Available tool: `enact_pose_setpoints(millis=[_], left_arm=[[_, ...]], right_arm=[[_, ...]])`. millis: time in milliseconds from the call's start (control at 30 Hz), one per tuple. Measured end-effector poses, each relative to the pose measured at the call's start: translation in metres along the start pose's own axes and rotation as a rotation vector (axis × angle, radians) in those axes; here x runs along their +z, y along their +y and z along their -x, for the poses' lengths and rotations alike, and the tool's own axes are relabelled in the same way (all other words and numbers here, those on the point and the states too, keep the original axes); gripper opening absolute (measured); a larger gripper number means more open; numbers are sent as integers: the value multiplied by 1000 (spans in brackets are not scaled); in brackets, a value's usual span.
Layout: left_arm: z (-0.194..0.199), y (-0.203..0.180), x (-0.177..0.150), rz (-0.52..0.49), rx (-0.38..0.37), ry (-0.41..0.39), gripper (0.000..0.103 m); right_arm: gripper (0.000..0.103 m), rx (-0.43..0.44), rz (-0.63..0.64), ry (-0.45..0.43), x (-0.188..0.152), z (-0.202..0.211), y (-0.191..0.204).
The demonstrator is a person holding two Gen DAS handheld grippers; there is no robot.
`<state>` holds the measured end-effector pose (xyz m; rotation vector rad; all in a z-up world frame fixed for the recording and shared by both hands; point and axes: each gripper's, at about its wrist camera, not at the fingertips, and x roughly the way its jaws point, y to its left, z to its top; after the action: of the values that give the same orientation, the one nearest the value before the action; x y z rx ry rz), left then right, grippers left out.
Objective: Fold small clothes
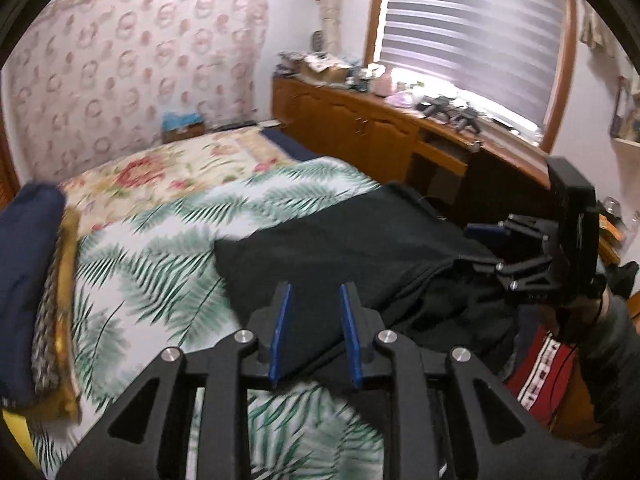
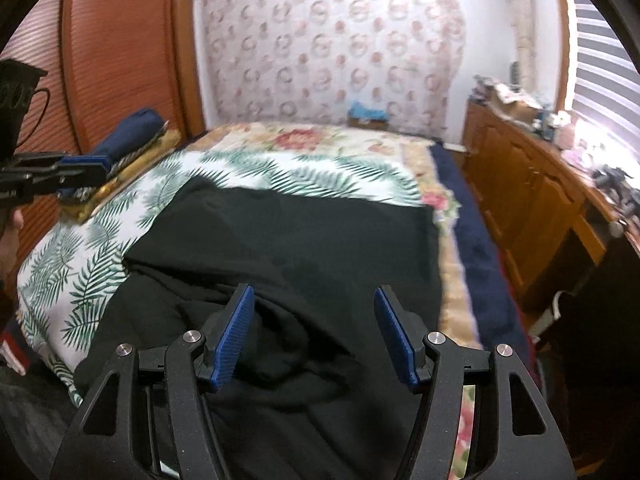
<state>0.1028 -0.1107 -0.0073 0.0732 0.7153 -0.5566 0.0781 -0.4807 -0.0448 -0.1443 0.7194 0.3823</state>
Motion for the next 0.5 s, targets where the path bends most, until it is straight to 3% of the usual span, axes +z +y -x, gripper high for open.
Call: enact_pose_setpoints(millis=[133,500], left_arm=[[4,24,-23,36,64,10,23],[22,56,-56,106,136,4,23]], right_arm=[[64,44,61,37,13,-24,23],[64,210,232,97,45,-74,105]])
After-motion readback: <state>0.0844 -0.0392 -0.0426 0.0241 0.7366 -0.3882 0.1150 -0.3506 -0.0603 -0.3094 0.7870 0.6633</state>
